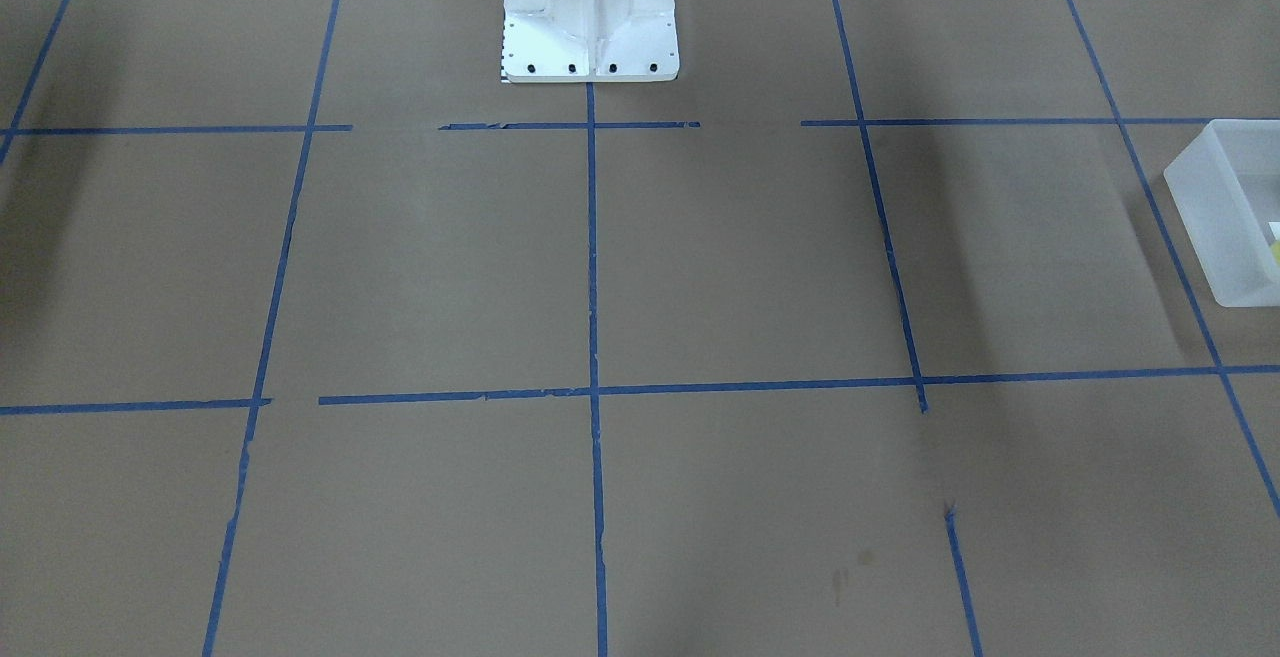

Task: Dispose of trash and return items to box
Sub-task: 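Release the green bowl in the clear bin and raise the left gripper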

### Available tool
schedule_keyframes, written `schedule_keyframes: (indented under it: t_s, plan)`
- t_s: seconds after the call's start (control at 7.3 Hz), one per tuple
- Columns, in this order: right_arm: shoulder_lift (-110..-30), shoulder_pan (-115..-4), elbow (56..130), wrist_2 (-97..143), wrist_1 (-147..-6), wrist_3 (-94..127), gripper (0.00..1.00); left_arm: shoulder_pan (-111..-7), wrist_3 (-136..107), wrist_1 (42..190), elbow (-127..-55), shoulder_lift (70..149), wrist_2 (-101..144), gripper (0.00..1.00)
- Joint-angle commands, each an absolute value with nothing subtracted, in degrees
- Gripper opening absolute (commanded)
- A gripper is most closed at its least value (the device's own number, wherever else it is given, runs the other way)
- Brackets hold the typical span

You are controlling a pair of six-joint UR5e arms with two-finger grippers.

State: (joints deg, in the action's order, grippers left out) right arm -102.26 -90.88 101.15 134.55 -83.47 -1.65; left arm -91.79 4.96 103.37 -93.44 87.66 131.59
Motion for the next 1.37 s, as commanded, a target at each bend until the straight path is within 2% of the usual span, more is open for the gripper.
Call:
schedule_keyframes:
  t_s: [0.0,0.41,0.82,1.23]
  plan:
    - [-102.13,-90.88,100.99,138.49,-82.71,3.66,1.00,-91.41,4.83,94.07,-94.57,89.03,132.10,1.00]
    - [-99.95,-90.88,100.20,140.01,-82.88,4.31,1.00,-90.01,4.93,94.14,-92.90,89.03,132.19,1.00]
    - [-94.06,-90.88,93.45,140.10,-82.79,4.40,1.00,-89.65,5.01,94.04,-92.81,87.98,132.36,1.00]
    - [-94.04,-90.88,93.51,140.10,-82.71,4.39,1.00,-89.65,4.92,94.48,-89.67,87.71,136.55,1.00]
